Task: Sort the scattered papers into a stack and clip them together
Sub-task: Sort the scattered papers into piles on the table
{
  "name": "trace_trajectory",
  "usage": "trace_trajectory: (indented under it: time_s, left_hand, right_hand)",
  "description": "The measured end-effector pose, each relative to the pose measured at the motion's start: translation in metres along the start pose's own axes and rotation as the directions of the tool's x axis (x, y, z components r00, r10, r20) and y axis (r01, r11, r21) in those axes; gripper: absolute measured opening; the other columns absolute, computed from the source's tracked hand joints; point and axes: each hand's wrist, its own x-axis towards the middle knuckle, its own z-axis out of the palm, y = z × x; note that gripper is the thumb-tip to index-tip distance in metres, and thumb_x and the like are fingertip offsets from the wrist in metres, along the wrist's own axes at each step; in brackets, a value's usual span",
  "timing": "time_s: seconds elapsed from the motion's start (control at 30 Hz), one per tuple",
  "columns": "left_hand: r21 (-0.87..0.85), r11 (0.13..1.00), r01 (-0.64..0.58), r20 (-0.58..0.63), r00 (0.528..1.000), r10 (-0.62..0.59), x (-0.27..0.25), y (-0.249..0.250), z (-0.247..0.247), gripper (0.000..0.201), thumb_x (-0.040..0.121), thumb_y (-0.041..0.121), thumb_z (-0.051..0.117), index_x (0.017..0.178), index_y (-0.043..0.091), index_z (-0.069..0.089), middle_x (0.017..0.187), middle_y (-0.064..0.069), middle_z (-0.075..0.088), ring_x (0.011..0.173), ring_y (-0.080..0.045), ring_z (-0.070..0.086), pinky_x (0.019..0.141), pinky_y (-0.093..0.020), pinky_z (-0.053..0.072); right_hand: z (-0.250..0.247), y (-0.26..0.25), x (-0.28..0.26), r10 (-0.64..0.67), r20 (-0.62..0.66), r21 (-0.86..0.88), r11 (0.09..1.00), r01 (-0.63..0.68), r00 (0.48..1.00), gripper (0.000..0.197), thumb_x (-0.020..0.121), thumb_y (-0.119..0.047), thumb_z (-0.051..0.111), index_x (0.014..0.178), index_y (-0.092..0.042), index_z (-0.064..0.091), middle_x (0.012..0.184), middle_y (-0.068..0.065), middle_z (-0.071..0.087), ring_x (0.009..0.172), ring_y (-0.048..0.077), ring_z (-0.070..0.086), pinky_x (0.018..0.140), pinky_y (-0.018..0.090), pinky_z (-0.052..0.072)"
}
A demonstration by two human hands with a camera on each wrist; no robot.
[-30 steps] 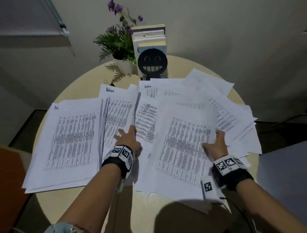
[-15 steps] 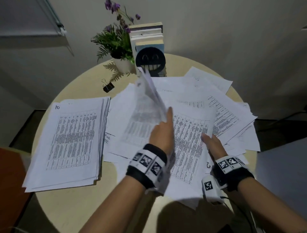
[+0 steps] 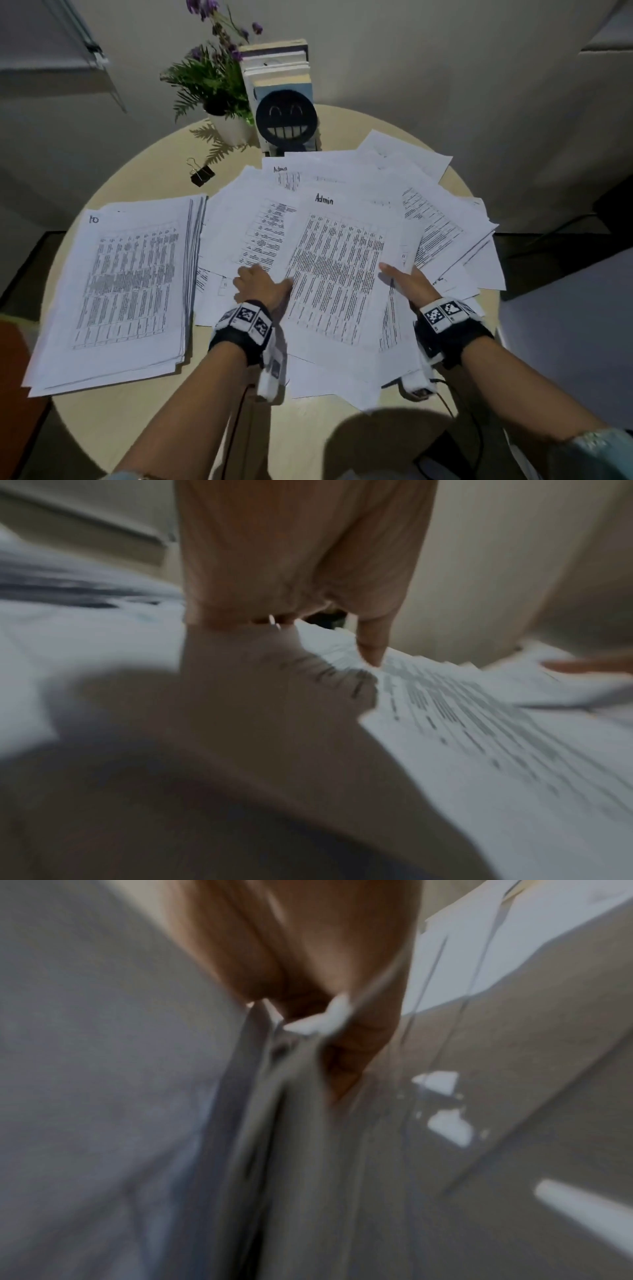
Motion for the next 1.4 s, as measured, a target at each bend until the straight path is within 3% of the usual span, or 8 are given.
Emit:
trace_trajectory:
  time_s: [0.27, 0.33, 0.4, 0.57, 0.8, 1.03, 1.23, 1.4]
  left_hand:
    - [-0.669, 0.743, -0.009, 0.041, 0.998, 0.048, -0.001, -0.007, -0.002, 0.038, 0.081, 0.019, 0.065, 0.113, 0.002, 0.054, 0.114, -0.011, 0.061, 0.091, -0.02, 0.058, 0.072, -0.005, 0.049]
    - [-0.825, 0.564, -0.04, 0.029, 0.993, 0.113, -0.003, -0.006, -0.024, 0.071, 0.079, 0.03, 0.071, 0.133, -0.003, 0.041, 0.132, -0.019, 0.052, 0.117, -0.031, 0.055, 0.103, -0.033, 0.045]
    - [-0.83, 0.522, -0.195, -0.119, 0.977, 0.176, -0.012, 0.004, -0.056, 0.076, 0.079, 0.038, 0.07, 0.133, -0.006, 0.04, 0.119, -0.017, 0.061, 0.112, -0.034, 0.057, 0.093, -0.039, 0.051]
    - [-0.724, 0.323, -0.609, -0.518, 0.79, 0.328, -0.06, 0.038, -0.14, 0.01, 0.09, 0.017, 0.059, 0.098, 0.013, 0.056, 0.091, 0.008, 0.062, 0.085, -0.002, 0.06, 0.079, -0.014, 0.05]
    - [-0.723, -0.012, -0.691, -0.603, 0.622, 0.5, -0.095, 0.035, -0.174, 0.057, 0.046, 0.043, 0.076, 0.092, 0.024, 0.048, 0.065, 0.027, 0.069, 0.066, 0.012, 0.064, 0.066, -0.008, 0.05]
    - [-0.701, 0.094, -0.707, -0.563, 0.63, 0.536, -0.086, 0.032, -0.163, 0.033, 0.043, 0.053, 0.08, 0.068, 0.032, 0.074, 0.068, 0.02, 0.072, 0.066, 0.005, 0.067, 0.064, -0.016, 0.055]
    - [-0.755, 0.179, -0.631, -0.504, 0.733, 0.457, -0.061, 0.01, -0.14, 0.053, 0.035, 0.051, 0.086, 0.077, 0.023, 0.071, 0.073, 0.016, 0.074, 0.073, 0.002, 0.069, 0.067, -0.017, 0.056]
    - [-0.769, 0.383, -0.512, -0.348, 0.838, 0.421, -0.048, -0.018, -0.133, 0.029, 0.075, 0.009, 0.071, 0.103, 0.01, 0.063, 0.088, 0.008, 0.066, 0.08, -0.002, 0.065, 0.08, -0.018, 0.054]
  right_hand:
    - [0.027, -0.035, -0.022, -0.208, 0.082, -0.374, 0.9, 0.224, 0.975, 0.015, 0.089, -0.012, 0.057, 0.102, -0.009, 0.049, 0.072, 0.0, 0.05, 0.061, 0.007, 0.054, 0.053, 0.021, 0.045]
    - [0.023, -0.059, -0.037, -0.304, 0.103, -0.255, 0.912, 0.321, 0.947, 0.011, 0.087, -0.012, 0.06, 0.094, -0.013, 0.052, 0.071, -0.002, 0.053, 0.062, 0.003, 0.056, 0.055, 0.019, 0.048]
    - [0.022, -0.085, -0.055, -0.428, 0.111, -0.186, 0.877, 0.442, 0.897, 0.012, 0.085, -0.011, 0.064, 0.089, -0.018, 0.055, 0.076, -0.006, 0.057, 0.071, 0.003, 0.056, 0.058, 0.009, 0.049]
    - [0.027, -0.144, -0.076, -0.703, -0.109, -0.177, 0.709, 0.683, 0.702, 0.028, 0.073, -0.025, 0.076, 0.094, -0.014, 0.06, 0.089, 0.001, 0.066, 0.084, 0.005, 0.065, 0.08, 0.013, 0.051]
    - [0.033, -0.173, -0.102, -0.779, -0.097, 0.102, 0.611, 0.785, 0.619, 0.047, 0.048, -0.026, 0.085, 0.087, -0.018, 0.061, 0.073, -0.021, 0.069, 0.069, -0.013, 0.062, 0.079, 0.015, 0.05]
    - [0.049, -0.154, -0.094, -0.79, 0.036, 0.187, 0.607, 0.772, 0.613, 0.036, 0.06, -0.028, 0.079, 0.092, -0.028, 0.062, 0.099, 0.006, 0.063, 0.09, 0.014, 0.064, 0.075, 0.023, 0.052]
    - [0.075, -0.127, -0.072, -0.646, -0.086, 0.032, 0.759, 0.65, 0.758, 0.005, 0.08, 0.004, 0.065, 0.083, 0.0, 0.067, 0.07, 0.0, 0.064, 0.059, -0.007, 0.059, 0.075, 0.028, 0.048]
    - [0.088, -0.173, -0.087, -0.702, -0.157, 0.235, 0.656, 0.717, 0.694, 0.007, 0.08, -0.015, 0.068, 0.075, -0.018, 0.062, 0.07, -0.01, 0.071, 0.075, 0.006, 0.069, 0.082, 0.032, 0.056]
